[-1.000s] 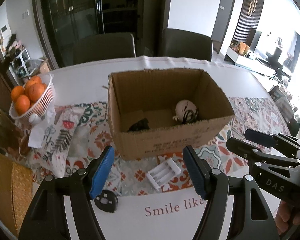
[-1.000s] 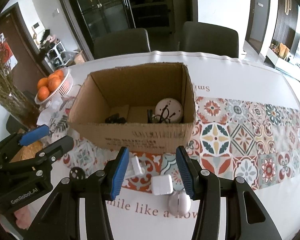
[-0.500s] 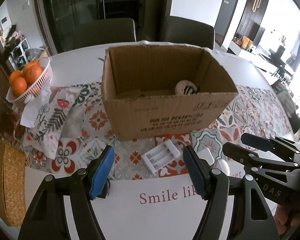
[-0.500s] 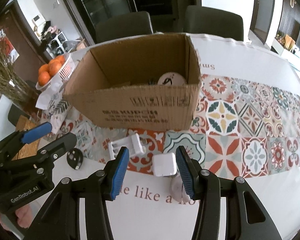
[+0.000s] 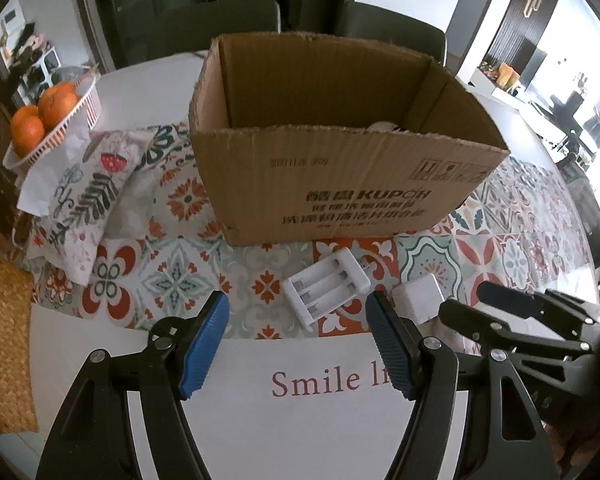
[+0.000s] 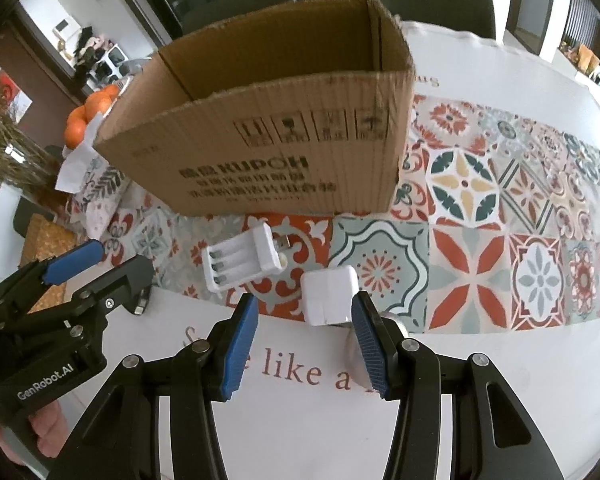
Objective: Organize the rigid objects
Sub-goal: 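Grasp the white battery charger with the left gripper while the right gripper grasps the white cube adapter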
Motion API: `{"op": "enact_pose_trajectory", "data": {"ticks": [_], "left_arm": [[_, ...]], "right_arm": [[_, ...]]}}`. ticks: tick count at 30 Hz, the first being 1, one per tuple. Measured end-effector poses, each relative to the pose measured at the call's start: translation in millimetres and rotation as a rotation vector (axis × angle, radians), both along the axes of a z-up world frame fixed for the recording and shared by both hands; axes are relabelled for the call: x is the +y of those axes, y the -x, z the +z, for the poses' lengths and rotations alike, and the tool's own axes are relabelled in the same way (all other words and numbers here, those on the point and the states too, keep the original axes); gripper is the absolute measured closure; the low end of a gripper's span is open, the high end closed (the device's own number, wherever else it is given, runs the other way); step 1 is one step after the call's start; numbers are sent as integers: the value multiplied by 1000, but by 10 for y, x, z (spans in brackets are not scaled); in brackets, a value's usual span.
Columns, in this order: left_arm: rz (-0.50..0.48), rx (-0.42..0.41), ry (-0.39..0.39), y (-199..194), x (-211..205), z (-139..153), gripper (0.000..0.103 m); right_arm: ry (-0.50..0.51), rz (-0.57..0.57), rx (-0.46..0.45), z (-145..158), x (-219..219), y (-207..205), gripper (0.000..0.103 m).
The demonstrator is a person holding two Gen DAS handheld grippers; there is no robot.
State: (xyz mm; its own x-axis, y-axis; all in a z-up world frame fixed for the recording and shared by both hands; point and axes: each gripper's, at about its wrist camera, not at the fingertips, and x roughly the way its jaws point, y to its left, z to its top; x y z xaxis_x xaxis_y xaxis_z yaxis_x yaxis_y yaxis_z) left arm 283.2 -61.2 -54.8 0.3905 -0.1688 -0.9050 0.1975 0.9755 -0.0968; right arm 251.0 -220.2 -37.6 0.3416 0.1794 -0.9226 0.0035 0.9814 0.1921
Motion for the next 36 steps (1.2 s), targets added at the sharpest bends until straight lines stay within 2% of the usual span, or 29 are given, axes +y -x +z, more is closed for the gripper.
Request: {"op": "enact_pose_trajectory", "data": {"ticks": [9, 16, 18, 21, 31, 36], "left_arm": [[30, 75, 54, -113, -80, -226, 32], [66, 90, 79, -187, -157, -356, 22], [71, 94, 79, -213, -184, -390, 21], [88, 105, 73, -260, -216, -451, 20], [131, 139, 35, -415, -303, -655, 20], [135, 140, 13, -462, -385, -721, 20]], "right_arm": [[-34, -15, 54, -231, -58, -41, 53], [-47, -24, 67, -345, -69, -36, 51], [-43, -22, 65, -367, -69, -32, 44], [-42, -32, 52, -391, -72, -36, 43], [-39, -23, 49, -472, 4, -89, 42], [-2, -17, 39, -487, 20, -120, 42]]}}
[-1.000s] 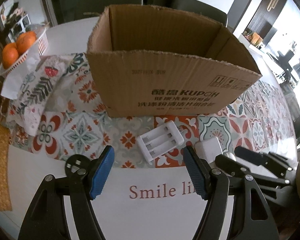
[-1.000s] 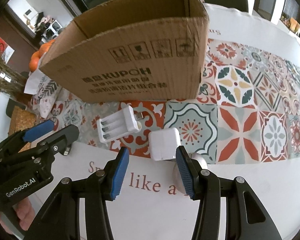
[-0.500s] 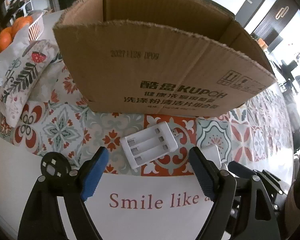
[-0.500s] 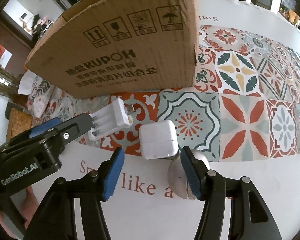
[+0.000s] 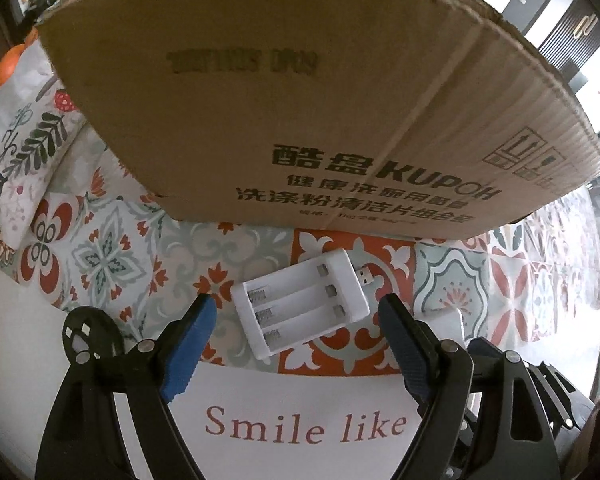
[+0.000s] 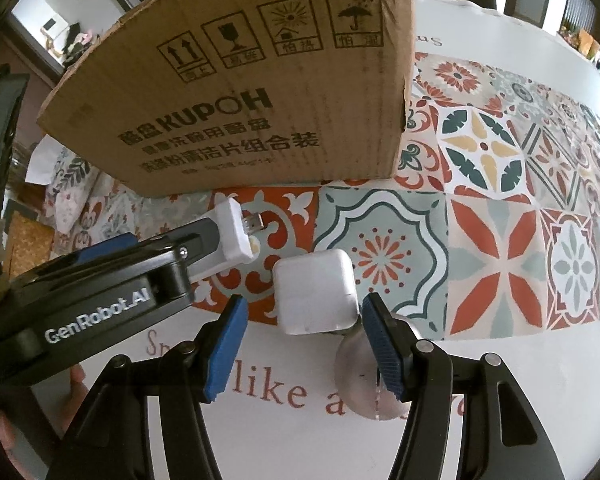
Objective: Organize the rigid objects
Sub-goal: 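Grasp the white battery charger with the left gripper while the right gripper grasps the white cube adapter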
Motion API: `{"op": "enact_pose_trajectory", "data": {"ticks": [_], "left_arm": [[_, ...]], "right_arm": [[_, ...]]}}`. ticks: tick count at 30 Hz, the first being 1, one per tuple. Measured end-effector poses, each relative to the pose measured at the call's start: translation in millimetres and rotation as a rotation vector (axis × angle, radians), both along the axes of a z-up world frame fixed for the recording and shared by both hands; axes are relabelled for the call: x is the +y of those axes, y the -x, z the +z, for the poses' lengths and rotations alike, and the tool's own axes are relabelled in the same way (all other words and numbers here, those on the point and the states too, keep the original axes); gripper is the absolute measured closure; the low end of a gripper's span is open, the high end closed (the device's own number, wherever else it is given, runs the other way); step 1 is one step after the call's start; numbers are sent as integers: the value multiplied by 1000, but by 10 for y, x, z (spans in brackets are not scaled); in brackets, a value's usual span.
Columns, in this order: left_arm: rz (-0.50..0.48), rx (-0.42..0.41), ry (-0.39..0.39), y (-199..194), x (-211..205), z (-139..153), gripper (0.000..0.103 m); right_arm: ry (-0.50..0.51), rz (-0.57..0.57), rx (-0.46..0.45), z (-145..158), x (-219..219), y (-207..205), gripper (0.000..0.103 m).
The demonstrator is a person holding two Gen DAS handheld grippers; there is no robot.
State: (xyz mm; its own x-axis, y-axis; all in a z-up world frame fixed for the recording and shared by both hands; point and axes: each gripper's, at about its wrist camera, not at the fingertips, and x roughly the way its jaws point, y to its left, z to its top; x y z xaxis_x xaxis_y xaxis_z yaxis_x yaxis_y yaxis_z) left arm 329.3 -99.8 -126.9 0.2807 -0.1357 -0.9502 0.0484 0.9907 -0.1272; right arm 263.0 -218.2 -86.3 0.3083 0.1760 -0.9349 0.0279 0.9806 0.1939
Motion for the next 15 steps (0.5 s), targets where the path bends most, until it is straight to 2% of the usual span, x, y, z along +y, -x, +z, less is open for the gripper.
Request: {"op": "enact_pose_trajectory", "data": {"ticks": [7, 15], "left_arm": [[12, 18, -37, -68, -80, -142, 20], [15, 42, -40, -123, -168, -305, 19]], "right_arm": [[23, 5, 1, -82, 42, -45, 42], [29, 3, 8, -189, 98, -113, 42]]}}
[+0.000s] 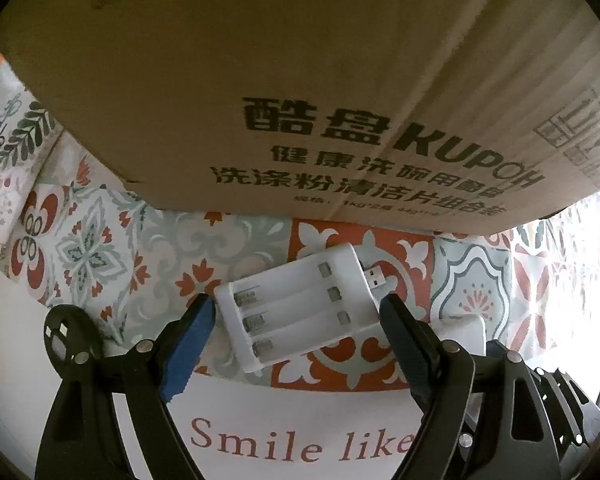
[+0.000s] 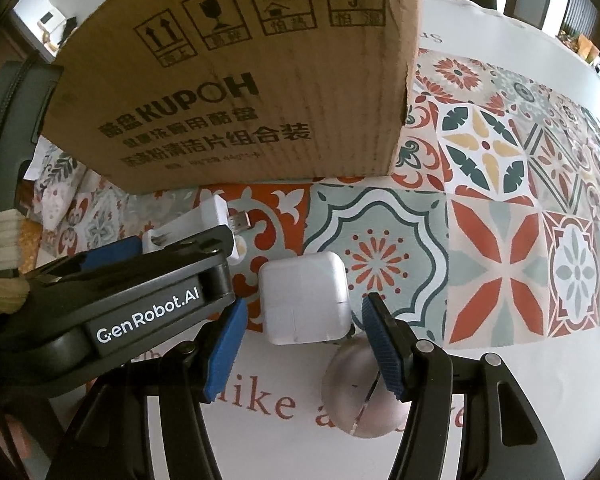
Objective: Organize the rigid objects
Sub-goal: 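Grasp the white battery charger with the left gripper while the right gripper grasps the white cube adapter, then lift both held chargers and carry them over the cardboard box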
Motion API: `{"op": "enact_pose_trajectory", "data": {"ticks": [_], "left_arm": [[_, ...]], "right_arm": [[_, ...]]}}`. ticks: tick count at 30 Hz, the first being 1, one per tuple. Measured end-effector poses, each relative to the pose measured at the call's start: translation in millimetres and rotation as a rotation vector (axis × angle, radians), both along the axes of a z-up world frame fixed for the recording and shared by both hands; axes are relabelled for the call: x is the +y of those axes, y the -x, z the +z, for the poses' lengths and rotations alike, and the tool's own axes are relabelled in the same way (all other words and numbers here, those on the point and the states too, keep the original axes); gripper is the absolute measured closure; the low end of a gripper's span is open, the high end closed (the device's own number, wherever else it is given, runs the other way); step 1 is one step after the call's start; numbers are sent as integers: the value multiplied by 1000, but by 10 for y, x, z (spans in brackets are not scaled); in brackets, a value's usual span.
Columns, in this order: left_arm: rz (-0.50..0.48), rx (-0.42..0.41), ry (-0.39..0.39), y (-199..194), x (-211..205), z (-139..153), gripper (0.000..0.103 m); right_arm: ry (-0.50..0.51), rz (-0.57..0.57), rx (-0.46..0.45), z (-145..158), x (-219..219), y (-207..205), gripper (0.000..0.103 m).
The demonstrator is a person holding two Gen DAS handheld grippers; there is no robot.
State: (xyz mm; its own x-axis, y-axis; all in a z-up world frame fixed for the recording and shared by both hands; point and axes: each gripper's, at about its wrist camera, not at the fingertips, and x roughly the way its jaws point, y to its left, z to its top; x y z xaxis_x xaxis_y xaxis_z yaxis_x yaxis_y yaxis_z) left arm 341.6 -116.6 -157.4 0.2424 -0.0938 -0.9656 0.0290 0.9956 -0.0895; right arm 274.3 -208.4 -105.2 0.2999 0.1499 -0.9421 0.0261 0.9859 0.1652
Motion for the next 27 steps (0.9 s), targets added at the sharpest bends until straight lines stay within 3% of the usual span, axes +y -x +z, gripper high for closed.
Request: {"op": "enact_pose_trajectory", "data": {"ticks": [10, 15, 27], "left_arm": [[-30, -7, -31, -29, -119, -187, 19], [-41, -19, -28, 4, -49, -196, 19], [-105, -109, -93, 254, 239, 3, 19]], "right_arm": [[16, 10, -12, -90, -26, -4, 43], [1, 22, -11, -122, -3, 0, 53], [22, -14, -32, -70, -131, 74, 54]]}}
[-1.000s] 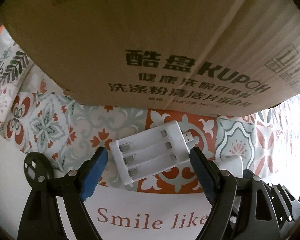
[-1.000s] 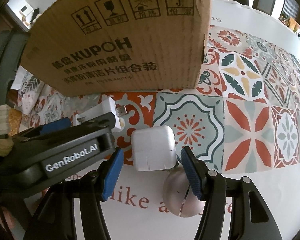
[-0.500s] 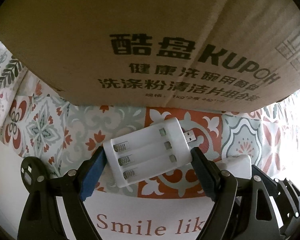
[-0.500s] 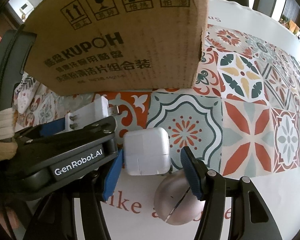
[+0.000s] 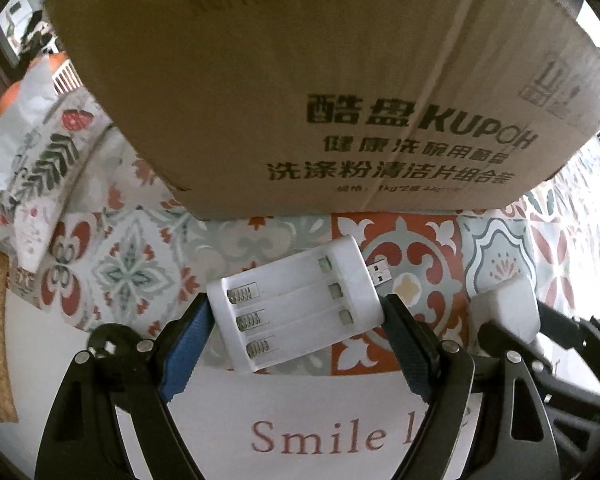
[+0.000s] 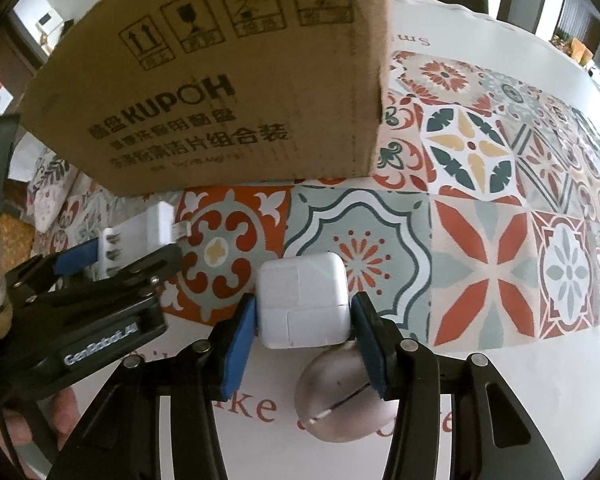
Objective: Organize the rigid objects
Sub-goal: 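Lift both held chargers and carry them over the cardboard box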
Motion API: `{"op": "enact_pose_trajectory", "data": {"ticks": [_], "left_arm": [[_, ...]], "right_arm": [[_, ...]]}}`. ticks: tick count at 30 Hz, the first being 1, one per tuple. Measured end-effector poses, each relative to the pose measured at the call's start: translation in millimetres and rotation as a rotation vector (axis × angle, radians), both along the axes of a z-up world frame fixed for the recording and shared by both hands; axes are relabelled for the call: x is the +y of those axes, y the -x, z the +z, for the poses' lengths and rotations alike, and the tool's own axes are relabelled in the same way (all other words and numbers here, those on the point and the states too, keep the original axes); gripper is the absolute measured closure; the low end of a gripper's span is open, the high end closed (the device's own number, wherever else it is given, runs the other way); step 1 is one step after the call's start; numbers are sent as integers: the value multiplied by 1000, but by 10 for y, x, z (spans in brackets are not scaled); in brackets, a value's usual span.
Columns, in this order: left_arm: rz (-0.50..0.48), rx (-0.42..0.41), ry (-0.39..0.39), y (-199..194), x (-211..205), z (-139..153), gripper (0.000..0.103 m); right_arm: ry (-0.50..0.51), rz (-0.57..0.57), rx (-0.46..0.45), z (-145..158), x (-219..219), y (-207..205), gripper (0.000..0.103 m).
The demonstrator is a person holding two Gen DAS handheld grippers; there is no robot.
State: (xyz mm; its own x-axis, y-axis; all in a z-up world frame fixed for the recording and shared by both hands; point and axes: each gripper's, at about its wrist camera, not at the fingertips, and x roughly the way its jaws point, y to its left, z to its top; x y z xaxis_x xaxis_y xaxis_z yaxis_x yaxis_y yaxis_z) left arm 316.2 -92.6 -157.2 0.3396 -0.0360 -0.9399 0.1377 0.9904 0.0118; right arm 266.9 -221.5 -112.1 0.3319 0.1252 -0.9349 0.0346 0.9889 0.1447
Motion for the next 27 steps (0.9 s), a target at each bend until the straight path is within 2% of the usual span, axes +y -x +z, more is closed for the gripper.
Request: {"op": "enact_pose_trajectory", "data": {"ticks": [14, 18, 27], "left_arm": [[-37, -113, -7, 354, 197, 483, 19], [-49, -145, 15, 457, 278, 694, 19], [-80, -256, 2, 660, 386, 1054, 19]], "right_arm": [[20, -10, -91, 429, -106, 174, 54], [37, -4, -125, 570, -28, 270, 54], [69, -8, -214, 877, 145, 464, 54]]}}
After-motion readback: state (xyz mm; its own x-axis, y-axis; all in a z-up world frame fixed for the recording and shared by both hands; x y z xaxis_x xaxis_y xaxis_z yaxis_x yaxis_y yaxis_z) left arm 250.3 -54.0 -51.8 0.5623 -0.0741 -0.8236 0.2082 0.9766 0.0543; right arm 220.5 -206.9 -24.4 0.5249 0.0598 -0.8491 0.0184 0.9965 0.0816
